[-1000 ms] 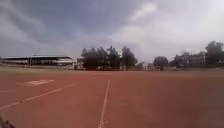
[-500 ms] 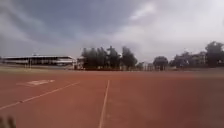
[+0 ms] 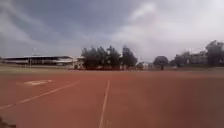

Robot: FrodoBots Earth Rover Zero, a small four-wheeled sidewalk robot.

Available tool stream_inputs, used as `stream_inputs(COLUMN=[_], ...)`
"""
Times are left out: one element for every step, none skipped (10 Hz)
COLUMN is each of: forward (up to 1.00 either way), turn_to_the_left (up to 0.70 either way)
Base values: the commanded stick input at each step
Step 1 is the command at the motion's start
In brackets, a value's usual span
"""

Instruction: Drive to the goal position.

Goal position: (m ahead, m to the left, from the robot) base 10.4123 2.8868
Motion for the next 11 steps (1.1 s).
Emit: stream_inputs(forward=[0.7, 0.7, 0.7, 0.7, 0.7, 0.7, 0.7, 0.7, 0.7, 0.7, 0.7], turn_to_the_left=[0.0, 0.0, 0.0, 0.0, 0.0, 0.0, 0.0, 0.0, 0.0, 0.0, 0.0])
